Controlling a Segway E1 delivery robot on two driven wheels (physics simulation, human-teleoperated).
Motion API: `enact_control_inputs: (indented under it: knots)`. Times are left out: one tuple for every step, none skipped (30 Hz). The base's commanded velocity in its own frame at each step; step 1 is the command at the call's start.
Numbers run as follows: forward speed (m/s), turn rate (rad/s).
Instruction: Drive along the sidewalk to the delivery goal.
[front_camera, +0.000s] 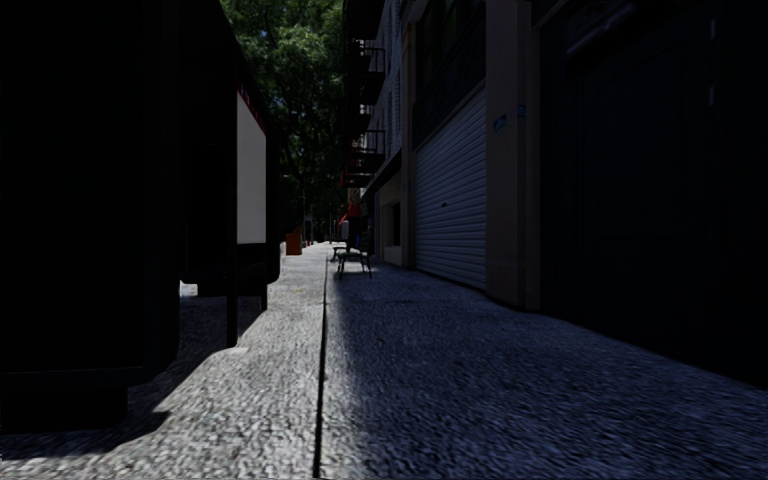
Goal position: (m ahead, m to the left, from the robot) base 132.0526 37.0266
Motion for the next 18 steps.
enact_control_inputs:
  knots:
    - [2.00,0.00]
    - [2.00,0.00]
    - [2.00,0.00]
    - [2.00,0.00]
    - [2.00,0.00]
    - [2.00,0.00]
    - [2.00,0.00]
    - [2.00,0.00]
    - [2.00,0.00]
    - [2.00,0.00]
    - [2.00,0.00]
    - [2.00,0.00]
    - [2.00,0.00]
    - [2.00,0.08]
    - [2.00,0.08]
    - [2.00,0.24]
    - [2.00,0.33]
    - [2.00,0.36]
